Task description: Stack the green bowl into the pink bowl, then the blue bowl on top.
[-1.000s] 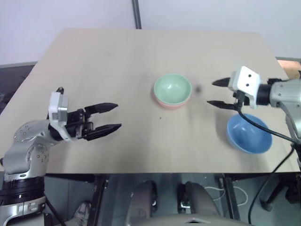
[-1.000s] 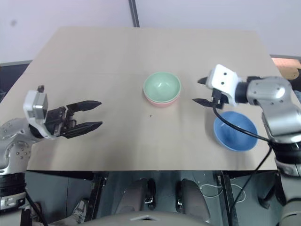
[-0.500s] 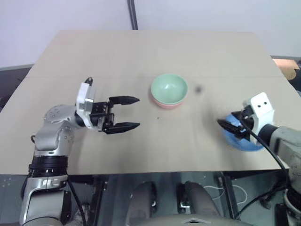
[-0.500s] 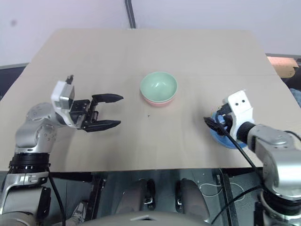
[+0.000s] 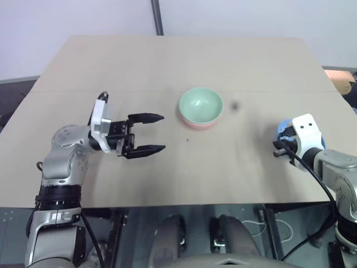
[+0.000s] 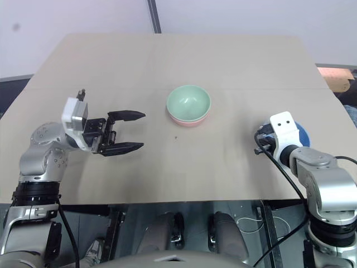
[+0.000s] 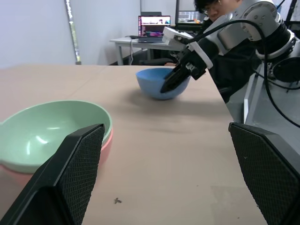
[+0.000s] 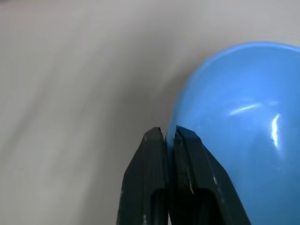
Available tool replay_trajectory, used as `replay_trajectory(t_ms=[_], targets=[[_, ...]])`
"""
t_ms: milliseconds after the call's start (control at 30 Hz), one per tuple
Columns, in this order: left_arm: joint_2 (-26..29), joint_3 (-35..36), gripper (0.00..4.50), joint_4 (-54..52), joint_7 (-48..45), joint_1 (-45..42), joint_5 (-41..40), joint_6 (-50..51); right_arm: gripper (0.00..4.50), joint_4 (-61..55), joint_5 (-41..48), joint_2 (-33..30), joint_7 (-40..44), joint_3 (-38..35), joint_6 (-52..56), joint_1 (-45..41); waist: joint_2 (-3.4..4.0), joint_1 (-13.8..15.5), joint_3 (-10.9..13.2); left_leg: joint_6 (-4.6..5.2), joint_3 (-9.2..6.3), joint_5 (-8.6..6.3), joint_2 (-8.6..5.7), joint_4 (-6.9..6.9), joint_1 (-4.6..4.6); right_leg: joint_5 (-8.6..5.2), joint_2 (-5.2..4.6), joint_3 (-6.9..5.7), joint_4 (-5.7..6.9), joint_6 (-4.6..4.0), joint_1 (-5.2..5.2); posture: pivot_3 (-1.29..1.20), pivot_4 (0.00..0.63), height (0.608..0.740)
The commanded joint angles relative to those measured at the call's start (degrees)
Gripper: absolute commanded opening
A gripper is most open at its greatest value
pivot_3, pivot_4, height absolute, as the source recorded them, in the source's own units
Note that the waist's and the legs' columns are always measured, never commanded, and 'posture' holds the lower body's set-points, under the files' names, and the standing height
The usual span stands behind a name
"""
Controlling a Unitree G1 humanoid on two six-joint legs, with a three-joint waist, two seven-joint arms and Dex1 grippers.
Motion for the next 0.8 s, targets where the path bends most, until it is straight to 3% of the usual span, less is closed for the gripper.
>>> replay_trajectory(t_ms=[33, 267, 400, 600, 767, 800], targets=[[-0.6, 2.2, 4.50, -0.6, 2.5, 0.7, 0.6, -2.7, 0.05, -2.2, 3.4, -1.6, 4.6, 1.4, -10.8, -6.4, 0.02, -0.3, 0.0, 0.00, 0.02, 0.00, 0.00, 0.00, 0.00, 0.00, 0.01, 0.03, 0.00, 0.00, -0.01, 0.00, 0.150, 0.740], [-1.3, 3.2, 4.50, -0.2, 6.5, 3.0, 1.8, -4.2, 0.05, 8.6, 6.3, 3.7, 13.2, 12.3, -30.6, -20.5, 0.00, -0.4, 0.0, 0.02, 0.04, -0.02, 0.05, -0.02, 0.02, 0.01, 0.08, 0.05, 0.00, 0.00, -0.03, 0.00, 0.150, 0.740], [-1.3, 4.0, 4.50, -2.9, 8.4, 4.8, 1.3, -3.6, 0.05, 21.6, 2.7, 8.2, 17.6, 21.4, -42.6, -26.8, -0.05, 0.1, 0.0, -0.02, 0.05, 0.02, 0.03, -0.02, -0.02, 0.11, 0.04, 0.03, -0.01, -0.18, -0.03, 0.00, 0.150, 0.740], [-0.9, 5.6, 4.50, -7.3, 11.0, 8.8, 0.5, -3.0, 0.05, 40.1, -1.2, 14.6, 20.4, 26.4, -53.6, -32.2, -0.05, -0.1, 0.0, 0.00, 0.11, 0.00, 0.02, 0.03, -0.05, 0.15, -0.02, 0.04, 0.00, -0.24, -0.04, 0.00, 0.150, 0.740], [-0.3, 7.5, 4.50, -11.4, 13.6, 12.0, -0.7, -1.4, 2.23, 49.4, -6.5, 13.9, 21.5, 27.7, -62.8, -33.1, -0.05, 0.0, 0.0, 0.00, 0.10, 0.00, 0.01, 0.03, -0.04, 0.16, -0.08, 0.00, -0.01, -0.25, -0.02, 0.00, 0.150, 0.740], [-0.2, 7.9, 4.50, -11.8, 14.1, 12.4, -1.0, -1.0, 2.41, 48.8, -6.6, 14.0, 21.0, 26.9, -62.8, -33.1, -0.04, 0.0, 0.0, 0.00, 0.10, 0.00, 0.01, 0.03, -0.04, 0.16, -0.08, 0.00, 0.00, -0.25, -0.02, 0.00, 0.150, 0.740]])
